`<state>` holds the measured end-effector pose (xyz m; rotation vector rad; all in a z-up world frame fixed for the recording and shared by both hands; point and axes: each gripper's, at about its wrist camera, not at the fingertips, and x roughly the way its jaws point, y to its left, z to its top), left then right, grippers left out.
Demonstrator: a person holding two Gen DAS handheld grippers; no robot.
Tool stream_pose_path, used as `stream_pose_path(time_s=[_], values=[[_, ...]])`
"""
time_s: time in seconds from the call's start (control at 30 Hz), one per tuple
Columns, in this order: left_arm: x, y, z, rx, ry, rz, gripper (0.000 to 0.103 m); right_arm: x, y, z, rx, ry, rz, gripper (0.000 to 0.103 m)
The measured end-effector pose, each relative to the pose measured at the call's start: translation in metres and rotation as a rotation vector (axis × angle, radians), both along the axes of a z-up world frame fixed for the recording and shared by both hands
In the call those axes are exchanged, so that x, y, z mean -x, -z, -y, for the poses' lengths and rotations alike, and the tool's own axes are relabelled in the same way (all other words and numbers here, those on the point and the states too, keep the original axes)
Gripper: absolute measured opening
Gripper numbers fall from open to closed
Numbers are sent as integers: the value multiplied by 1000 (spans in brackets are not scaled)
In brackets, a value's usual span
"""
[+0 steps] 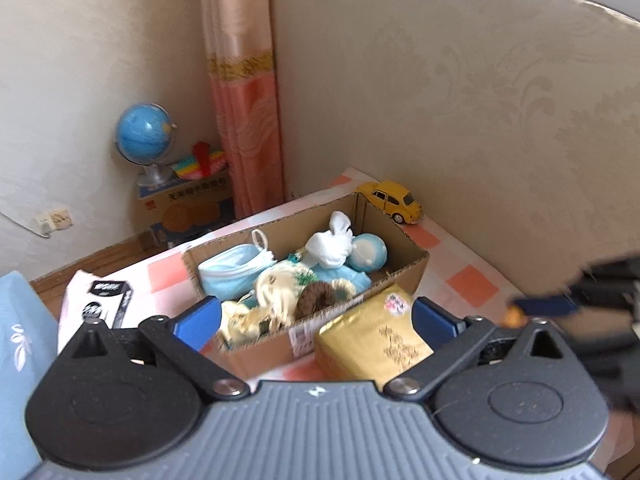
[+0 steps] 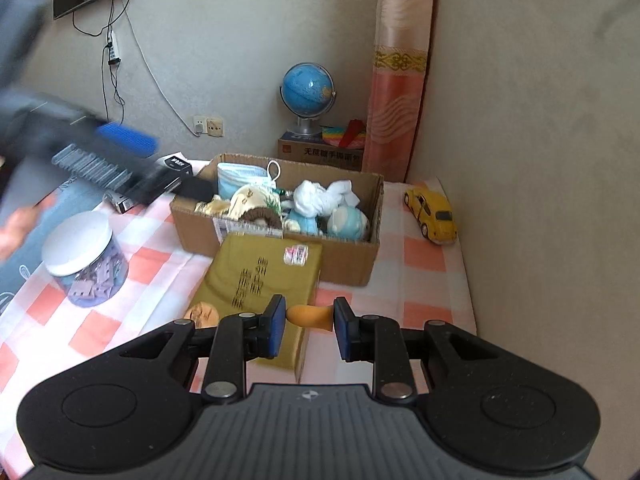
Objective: Organize soft objects
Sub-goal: 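Lower the orange piece into the box and open the right gripper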
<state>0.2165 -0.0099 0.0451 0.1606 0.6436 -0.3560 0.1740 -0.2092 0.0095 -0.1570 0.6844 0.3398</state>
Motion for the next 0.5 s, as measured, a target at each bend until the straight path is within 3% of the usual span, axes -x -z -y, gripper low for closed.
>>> stream_pose_path(time_s=[0.17, 0.3, 0.5], values=[[43, 2, -14, 4, -72, 110, 103, -30, -10, -9, -10, 2, 11, 30], [64, 10, -29, 62, -133, 118, 103, -59, -18, -18, -10, 10, 12, 30], [76, 21, -44, 87, -220, 115, 103, -110, -18, -34, -24, 27, -25, 30]])
